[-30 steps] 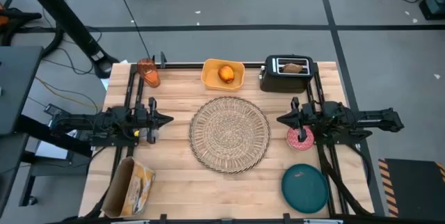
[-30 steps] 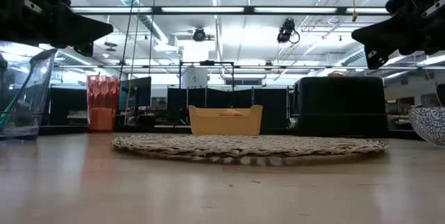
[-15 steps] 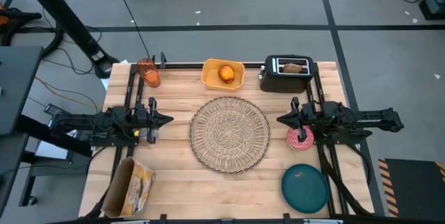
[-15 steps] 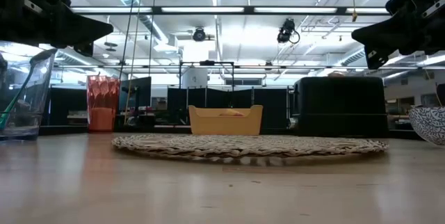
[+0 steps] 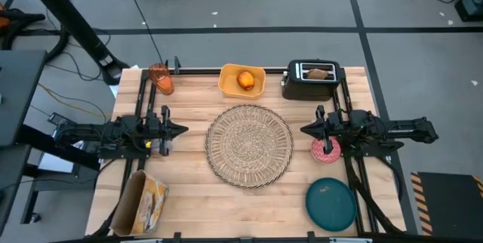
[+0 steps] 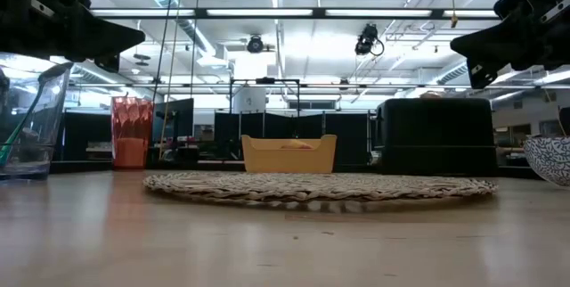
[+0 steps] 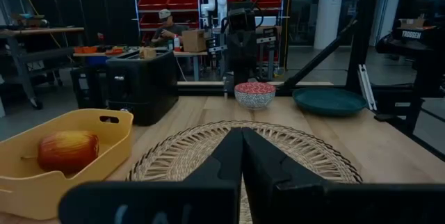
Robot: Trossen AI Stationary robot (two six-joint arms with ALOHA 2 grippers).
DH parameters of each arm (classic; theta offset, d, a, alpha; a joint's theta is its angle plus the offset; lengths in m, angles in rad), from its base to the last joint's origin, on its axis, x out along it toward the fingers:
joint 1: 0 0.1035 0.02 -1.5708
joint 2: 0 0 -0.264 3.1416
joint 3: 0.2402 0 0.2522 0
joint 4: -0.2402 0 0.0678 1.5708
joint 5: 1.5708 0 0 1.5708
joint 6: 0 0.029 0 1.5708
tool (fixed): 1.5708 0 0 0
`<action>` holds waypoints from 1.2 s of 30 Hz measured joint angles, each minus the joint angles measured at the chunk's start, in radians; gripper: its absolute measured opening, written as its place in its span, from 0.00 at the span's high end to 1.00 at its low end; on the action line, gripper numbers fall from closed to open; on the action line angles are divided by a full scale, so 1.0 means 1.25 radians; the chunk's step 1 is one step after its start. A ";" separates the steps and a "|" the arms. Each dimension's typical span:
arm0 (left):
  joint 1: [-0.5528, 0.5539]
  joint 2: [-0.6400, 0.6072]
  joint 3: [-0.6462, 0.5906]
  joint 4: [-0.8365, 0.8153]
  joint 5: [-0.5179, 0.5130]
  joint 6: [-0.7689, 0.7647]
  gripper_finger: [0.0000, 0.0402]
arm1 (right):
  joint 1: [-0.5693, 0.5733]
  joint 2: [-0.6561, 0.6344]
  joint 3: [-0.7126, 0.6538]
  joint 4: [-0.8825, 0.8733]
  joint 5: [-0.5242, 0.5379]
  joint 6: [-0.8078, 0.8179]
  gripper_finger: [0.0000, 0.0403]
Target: Arrange a breakfast setting
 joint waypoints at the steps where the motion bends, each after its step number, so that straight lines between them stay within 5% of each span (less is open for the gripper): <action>1: 0.000 0.000 0.000 0.000 0.000 0.000 0.97 | 0.000 0.000 0.000 0.000 0.000 0.000 0.94; 21: 0.000 0.000 0.000 0.005 -0.003 0.000 0.97 | 0.000 0.000 0.000 0.000 0.000 0.000 0.94; 36: 0.000 0.004 0.000 0.178 0.025 -0.089 0.97 | 0.000 0.000 0.000 0.001 0.000 0.000 0.94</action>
